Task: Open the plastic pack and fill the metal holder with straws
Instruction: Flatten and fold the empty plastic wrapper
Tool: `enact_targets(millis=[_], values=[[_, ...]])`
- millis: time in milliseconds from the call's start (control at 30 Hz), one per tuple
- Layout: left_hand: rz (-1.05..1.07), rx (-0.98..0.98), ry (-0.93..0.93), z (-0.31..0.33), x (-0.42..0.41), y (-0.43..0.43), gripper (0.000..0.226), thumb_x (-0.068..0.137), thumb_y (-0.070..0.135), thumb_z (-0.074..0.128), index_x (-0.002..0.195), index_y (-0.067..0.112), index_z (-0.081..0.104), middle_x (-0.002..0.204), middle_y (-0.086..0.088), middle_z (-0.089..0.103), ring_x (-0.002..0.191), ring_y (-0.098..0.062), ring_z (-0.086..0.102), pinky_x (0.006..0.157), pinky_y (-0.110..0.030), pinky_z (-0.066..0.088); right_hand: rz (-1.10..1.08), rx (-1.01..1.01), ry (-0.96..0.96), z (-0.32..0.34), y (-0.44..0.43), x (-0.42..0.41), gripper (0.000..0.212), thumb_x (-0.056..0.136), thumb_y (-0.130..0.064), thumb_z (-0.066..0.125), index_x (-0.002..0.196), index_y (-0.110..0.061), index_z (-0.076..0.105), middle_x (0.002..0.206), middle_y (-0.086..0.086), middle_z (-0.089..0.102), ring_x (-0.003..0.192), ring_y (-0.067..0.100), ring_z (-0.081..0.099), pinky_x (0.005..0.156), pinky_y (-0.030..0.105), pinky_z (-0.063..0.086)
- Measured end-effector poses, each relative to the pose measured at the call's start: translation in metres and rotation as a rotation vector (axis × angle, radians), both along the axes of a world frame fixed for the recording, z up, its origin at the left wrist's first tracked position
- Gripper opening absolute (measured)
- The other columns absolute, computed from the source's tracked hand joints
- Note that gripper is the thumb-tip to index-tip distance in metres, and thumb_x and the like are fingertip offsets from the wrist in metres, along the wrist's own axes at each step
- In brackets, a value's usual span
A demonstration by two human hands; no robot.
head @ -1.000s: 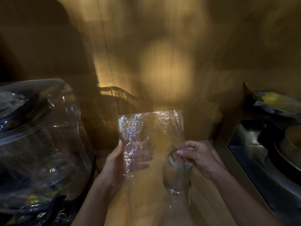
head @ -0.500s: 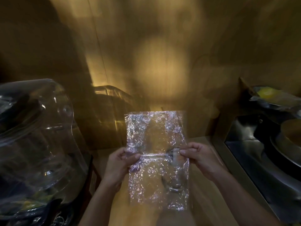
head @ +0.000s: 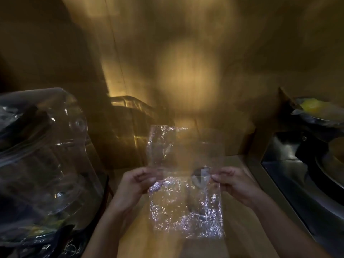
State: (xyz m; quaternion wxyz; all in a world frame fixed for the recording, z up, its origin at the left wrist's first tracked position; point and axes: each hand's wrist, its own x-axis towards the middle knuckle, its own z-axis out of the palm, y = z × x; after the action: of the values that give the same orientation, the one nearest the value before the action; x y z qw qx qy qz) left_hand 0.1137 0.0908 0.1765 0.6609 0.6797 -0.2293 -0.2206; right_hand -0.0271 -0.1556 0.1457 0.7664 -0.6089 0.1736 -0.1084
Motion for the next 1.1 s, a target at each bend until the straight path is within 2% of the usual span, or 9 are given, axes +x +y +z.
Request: enact_targets(millis=[100,300,500,567,700,800,867,1000,1100], values=[[0.043,0.004,-0.051,0.000,-0.001,0.000,0.019,0.080,-0.018,0.053,0.078,-0.004,0.066,0.061,0.003,0.073,0.057,-0.003,0.065,0.051,-0.013,0.050,-0.005,0.009,-0.010,-0.003,-0.004,0.000,0.016,0.066,0.004,0.063,0.070,-0.006,0.075,0.075,0.006,0.076,0.068,0.016,0.071,0.058,0.021,0.056],[0.050,0.032,-0.144,0.001,-0.002,0.005,0.045,0.076,-0.028,0.045,0.050,0.003,0.065,0.085,-0.009,0.071,0.066,-0.002,0.068,0.058,-0.011,0.051,-0.019,0.000,-0.061,-0.005,-0.002,0.006,0.046,0.069,0.028,0.038,0.046,-0.001,0.066,0.064,0.010,0.074,0.067,0.017,0.070,0.059,0.017,0.054],[0.044,0.071,-0.132,-0.006,0.003,0.008,0.050,0.076,-0.028,0.042,0.044,0.006,0.060,0.079,-0.019,0.067,0.078,-0.016,0.065,0.057,-0.013,0.051,0.031,-0.034,-0.098,0.002,-0.001,0.009,0.017,0.070,-0.003,0.054,0.066,-0.004,0.071,0.078,0.021,0.062,0.074,0.027,0.051,0.056,0.029,0.037],[0.068,0.099,-0.133,-0.011,0.004,0.007,0.047,0.081,-0.024,0.042,0.053,0.008,0.061,0.077,-0.017,0.064,0.075,-0.017,0.061,0.058,-0.014,0.050,0.076,-0.140,-0.062,0.008,0.001,0.009,0.003,0.070,-0.013,0.068,0.072,-0.012,0.070,0.076,0.010,0.063,0.065,0.018,0.053,0.053,0.025,0.038],[0.188,0.124,-0.192,-0.015,-0.002,0.000,0.023,0.084,0.005,0.062,0.089,0.027,0.058,0.093,0.003,0.063,0.089,-0.013,0.060,0.078,-0.024,0.048,0.207,-0.389,-0.042,0.019,0.014,0.013,0.040,0.073,0.011,0.065,0.084,-0.028,0.062,0.080,-0.014,0.059,0.072,0.002,0.052,0.061,0.013,0.042],[-0.150,0.263,-0.166,-0.019,-0.014,-0.010,0.057,0.068,0.033,0.076,0.115,0.040,0.044,0.115,0.013,0.056,0.110,-0.001,0.052,0.092,-0.022,0.042,0.343,-0.455,-0.030,0.035,0.028,0.015,0.057,0.076,0.017,0.056,0.111,-0.028,0.054,0.098,0.008,0.058,0.085,0.010,0.053,0.064,0.015,0.046],[-0.316,0.341,-0.167,-0.024,-0.027,-0.020,0.075,0.062,0.038,0.080,0.124,0.040,0.037,0.116,0.019,0.054,0.111,0.008,0.049,0.096,-0.018,0.038,0.424,-0.499,-0.027,0.046,0.035,0.017,0.065,0.078,0.016,0.054,0.122,-0.032,0.047,0.089,0.002,0.058,0.073,0.006,0.053,0.063,0.016,0.046],[-0.359,0.203,0.012,-0.037,-0.042,-0.032,0.036,0.071,0.000,0.075,0.099,0.018,0.062,0.084,0.003,0.074,0.083,-0.005,0.067,0.075,-0.019,0.053,0.463,-0.465,-0.029,0.056,0.041,0.020,0.067,0.078,0.015,0.057,0.121,-0.035,0.045,0.084,-0.003,0.059,0.079,0.019,0.051,0.067,0.018,0.045],[-0.278,0.202,-0.003,-0.039,-0.044,-0.032,0.014,0.074,0.001,0.073,0.077,0.014,0.068,0.079,-0.012,0.071,0.074,-0.018,0.063,0.064,-0.024,0.050,0.378,-0.446,-0.007,0.051,0.036,0.020,0.066,0.075,0.009,0.066,0.122,-0.033,0.047,0.082,-0.002,0.062,0.079,0.019,0.053,0.072,0.025,0.046]])
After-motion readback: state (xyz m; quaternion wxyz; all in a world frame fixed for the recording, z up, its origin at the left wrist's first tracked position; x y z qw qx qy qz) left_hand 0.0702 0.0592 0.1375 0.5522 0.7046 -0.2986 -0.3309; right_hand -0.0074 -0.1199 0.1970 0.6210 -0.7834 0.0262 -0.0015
